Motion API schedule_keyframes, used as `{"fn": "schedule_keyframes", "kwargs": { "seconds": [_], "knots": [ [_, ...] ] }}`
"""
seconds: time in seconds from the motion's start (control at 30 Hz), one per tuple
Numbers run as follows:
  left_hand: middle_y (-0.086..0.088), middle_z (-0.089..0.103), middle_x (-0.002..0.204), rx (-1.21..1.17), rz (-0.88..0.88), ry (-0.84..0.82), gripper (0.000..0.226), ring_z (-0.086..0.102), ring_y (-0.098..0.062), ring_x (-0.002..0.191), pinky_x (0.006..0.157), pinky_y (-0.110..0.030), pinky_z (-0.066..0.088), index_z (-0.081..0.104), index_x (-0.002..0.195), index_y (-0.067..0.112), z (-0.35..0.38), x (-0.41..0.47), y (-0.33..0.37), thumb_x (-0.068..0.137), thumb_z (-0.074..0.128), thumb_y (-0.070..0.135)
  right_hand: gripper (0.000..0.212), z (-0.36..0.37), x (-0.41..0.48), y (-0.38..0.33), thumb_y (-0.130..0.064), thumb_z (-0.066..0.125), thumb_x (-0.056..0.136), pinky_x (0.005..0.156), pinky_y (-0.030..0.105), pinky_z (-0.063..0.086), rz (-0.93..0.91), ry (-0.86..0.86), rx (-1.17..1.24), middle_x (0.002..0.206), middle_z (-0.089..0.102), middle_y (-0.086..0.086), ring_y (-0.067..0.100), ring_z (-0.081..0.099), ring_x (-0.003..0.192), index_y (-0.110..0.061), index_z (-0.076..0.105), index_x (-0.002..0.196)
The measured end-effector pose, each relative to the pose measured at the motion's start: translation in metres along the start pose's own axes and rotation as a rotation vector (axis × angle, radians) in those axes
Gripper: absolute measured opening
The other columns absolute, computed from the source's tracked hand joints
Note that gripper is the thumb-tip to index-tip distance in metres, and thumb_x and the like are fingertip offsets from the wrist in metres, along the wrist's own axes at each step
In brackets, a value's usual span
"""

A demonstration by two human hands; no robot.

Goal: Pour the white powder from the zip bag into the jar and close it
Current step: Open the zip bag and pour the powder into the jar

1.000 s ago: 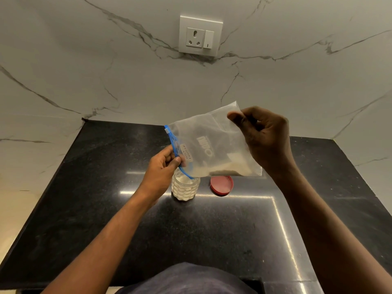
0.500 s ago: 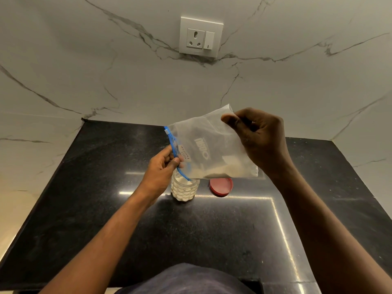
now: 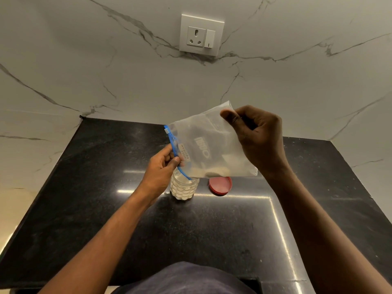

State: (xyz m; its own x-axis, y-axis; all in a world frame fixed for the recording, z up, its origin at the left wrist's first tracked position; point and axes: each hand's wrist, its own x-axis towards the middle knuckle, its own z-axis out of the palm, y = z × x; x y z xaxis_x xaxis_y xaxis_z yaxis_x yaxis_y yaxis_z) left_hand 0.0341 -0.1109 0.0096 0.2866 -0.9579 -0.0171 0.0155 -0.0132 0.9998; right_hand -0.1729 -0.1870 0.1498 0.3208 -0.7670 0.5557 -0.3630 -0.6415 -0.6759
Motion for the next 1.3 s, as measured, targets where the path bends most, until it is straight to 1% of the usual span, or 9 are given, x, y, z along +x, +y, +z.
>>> {"fn": "schedule_keyframes", "kwargs": {
  "seconds": [0.2, 0.33, 0.47, 0.57, 0.67, 0.77, 0.93, 1.13, 1.3],
  "knots": [
    [0.018, 0.078, 0.113, 0.018, -0.004, 0.029, 0.044, 0.072, 0.001, 0.110, 0.086, -0.014, 0.058, 0.062, 0.127, 0.038, 0.000, 0.002, -0.009, 0.107, 0.052, 0.000, 0.041, -0.004, -0.001, -0.001, -0.052, 0.071, 0.092, 0.049, 0.045, 0.052, 0.033, -0.070, -0.026, 0.069, 0.069, 0.010, 0.030, 0.062, 0.058, -0.012, 0.076, 0.088],
    [0.012, 0.078, 0.118, -0.013, -0.027, 0.067, 0.039, 0.074, -0.004, 0.108, 0.084, -0.015, 0.059, 0.061, 0.139, 0.026, 0.000, 0.002, -0.019, 0.107, 0.055, 0.003, 0.065, -0.018, -0.016, 0.009, -0.074, 0.079, 0.066, 0.057, 0.016, 0.056, 0.242, -0.324, -0.106, 0.096, 0.070, -0.013, 0.001, 0.070, 0.082, -0.030, 0.068, 0.113],
    [0.019, 0.080, 0.113, -0.032, -0.040, 0.085, 0.039, 0.075, -0.002, 0.104, 0.083, -0.014, 0.059, 0.064, 0.127, 0.036, 0.000, 0.003, -0.018, 0.108, 0.055, 0.003, 0.094, -0.026, -0.044, 0.025, -0.052, 0.094, 0.066, 0.084, 0.018, 0.051, 0.396, -0.534, -0.188, 0.118, 0.056, -0.022, 0.004, 0.061, 0.103, -0.040, 0.040, 0.143],
    [0.018, 0.080, 0.113, -0.031, -0.036, 0.085, 0.041, 0.075, -0.003, 0.103, 0.084, -0.015, 0.059, 0.065, 0.123, 0.039, 0.000, 0.004, -0.018, 0.107, 0.055, 0.002, 0.081, -0.027, -0.061, 0.033, -0.033, 0.092, 0.076, 0.097, 0.036, 0.055, 0.528, -0.564, -0.193, 0.126, 0.059, -0.011, 0.014, 0.061, 0.110, -0.034, 0.044, 0.141],
    [0.018, 0.080, 0.114, -0.039, -0.030, 0.089, 0.042, 0.075, -0.005, 0.108, 0.085, -0.015, 0.059, 0.065, 0.125, 0.038, 0.000, 0.003, -0.020, 0.107, 0.055, 0.002, 0.034, -0.031, -0.074, 0.039, -0.018, 0.079, 0.091, 0.089, 0.043, 0.064, 0.570, -0.478, -0.140, 0.116, 0.073, -0.001, 0.015, 0.073, 0.097, -0.028, 0.066, 0.121],
    [0.019, 0.080, 0.111, -0.042, -0.033, 0.096, 0.043, 0.074, -0.004, 0.107, 0.086, -0.016, 0.059, 0.064, 0.127, 0.035, 0.000, 0.003, -0.020, 0.107, 0.054, -0.001, 0.006, -0.034, -0.078, 0.038, -0.021, 0.072, 0.096, 0.069, 0.031, 0.066, 0.467, -0.262, -0.015, 0.094, 0.079, 0.001, 0.012, 0.077, 0.080, -0.027, 0.073, 0.096],
    [0.018, 0.081, 0.107, -0.042, -0.041, 0.120, 0.043, 0.075, 0.001, 0.105, 0.083, -0.012, 0.058, 0.069, 0.118, 0.035, 0.000, 0.004, -0.018, 0.106, 0.053, -0.004, 0.013, -0.023, -0.075, 0.034, -0.025, 0.069, 0.097, 0.079, 0.029, 0.064, 0.314, -0.089, 0.027, 0.097, 0.075, -0.017, 0.008, 0.072, 0.094, -0.025, 0.075, 0.108],
    [0.007, 0.081, 0.115, -0.085, -0.076, 0.150, 0.033, 0.075, -0.003, 0.108, 0.082, -0.013, 0.058, 0.068, 0.134, 0.016, -0.001, 0.001, -0.022, 0.107, 0.056, 0.001, 0.013, -0.013, -0.073, 0.027, -0.016, 0.072, 0.096, 0.072, 0.023, 0.063, 0.199, -0.001, 0.064, 0.102, 0.076, -0.009, 0.011, 0.075, 0.090, -0.018, 0.075, 0.109],
    [0.011, 0.081, 0.111, -0.115, -0.125, 0.161, 0.034, 0.075, -0.003, 0.107, 0.080, -0.014, 0.060, 0.070, 0.124, 0.028, -0.001, -0.001, -0.020, 0.106, 0.057, 0.003, 0.014, -0.004, -0.069, 0.019, -0.018, 0.070, 0.098, 0.065, 0.022, 0.061, 0.172, 0.042, 0.028, 0.097, 0.074, -0.008, 0.010, 0.073, 0.082, -0.011, 0.076, 0.109]
  ]
}}
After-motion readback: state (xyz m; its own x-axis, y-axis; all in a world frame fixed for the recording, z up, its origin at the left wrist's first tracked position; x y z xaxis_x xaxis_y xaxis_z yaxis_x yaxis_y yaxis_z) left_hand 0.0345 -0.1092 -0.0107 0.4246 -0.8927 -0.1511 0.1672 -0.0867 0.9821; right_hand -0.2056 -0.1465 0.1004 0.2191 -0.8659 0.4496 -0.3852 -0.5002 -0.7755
